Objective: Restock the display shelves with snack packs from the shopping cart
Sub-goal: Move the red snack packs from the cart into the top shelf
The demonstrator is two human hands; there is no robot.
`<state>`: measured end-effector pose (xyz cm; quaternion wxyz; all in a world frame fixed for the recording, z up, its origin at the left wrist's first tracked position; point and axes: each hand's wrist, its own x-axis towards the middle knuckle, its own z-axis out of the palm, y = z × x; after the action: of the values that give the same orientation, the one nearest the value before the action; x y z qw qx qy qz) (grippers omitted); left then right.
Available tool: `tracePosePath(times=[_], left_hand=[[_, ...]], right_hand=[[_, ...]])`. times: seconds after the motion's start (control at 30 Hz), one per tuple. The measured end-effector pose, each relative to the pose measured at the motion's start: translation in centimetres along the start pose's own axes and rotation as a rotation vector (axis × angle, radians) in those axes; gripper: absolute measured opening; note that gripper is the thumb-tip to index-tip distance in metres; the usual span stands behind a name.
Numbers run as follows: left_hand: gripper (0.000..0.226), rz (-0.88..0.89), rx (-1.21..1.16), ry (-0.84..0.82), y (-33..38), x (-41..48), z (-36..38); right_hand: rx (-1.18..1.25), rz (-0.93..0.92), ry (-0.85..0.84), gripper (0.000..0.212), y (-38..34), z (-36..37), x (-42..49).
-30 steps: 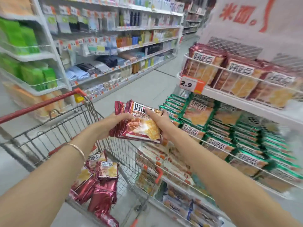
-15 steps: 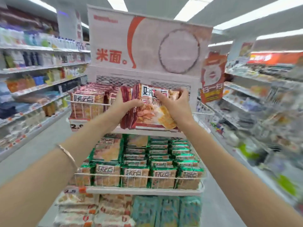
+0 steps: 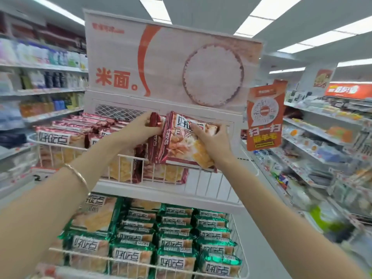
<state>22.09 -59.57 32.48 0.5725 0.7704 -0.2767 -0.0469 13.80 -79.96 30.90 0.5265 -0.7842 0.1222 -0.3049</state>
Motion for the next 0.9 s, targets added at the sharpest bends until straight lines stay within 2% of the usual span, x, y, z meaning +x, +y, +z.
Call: tracePosePath(times=[0.07,0.17,0.4,0.47,0.57,0.67,0.8,0.9], left_hand=[[0.037,0.054,0.21,0.026,0.3,0.4,-1.2],[0.039,0.086,0.389,0.013,1.1,0.5,-2.8],[0.044,0.267,0.728,-0.019,2.2,1.0,-2.8],[0.05,0.254,0.834,-0.101,2.1,1.0,-2.8],[0.067,0.222,1.042,-0.27,2.0,0.7,-2.6],[0.081,0.23,1.147,-0.284,2.0,0.1,-2.1],[0.065,0.359,1.32,-0.247,-0.2,-1.1,0.6],[0.072,0.352,1.357,-0.277,-2.4,-1.6,1.7]], right_hand=[[-0.008,0.019,0.001,0.087,0.4,-0.5,0.7],[0.034,0.026,0.057,0.087,0.8,-2.9,2.0],[0.35,0.117,0.36,0.07,1.5,-9.1,4.6],[0.372,0.104,0.395,0.067,1.6,-9.3,4.6],[0.358,0.066,0.382,0.069,2.2,-8.5,4.3],[0.322,0.021,0.402,0.075,2.6,-7.3,4.1],[0.216,-0.078,0.436,0.077,3.2,-6.0,4.0],[0.194,-0.103,0.415,0.077,3.8,-5.7,3.8]])
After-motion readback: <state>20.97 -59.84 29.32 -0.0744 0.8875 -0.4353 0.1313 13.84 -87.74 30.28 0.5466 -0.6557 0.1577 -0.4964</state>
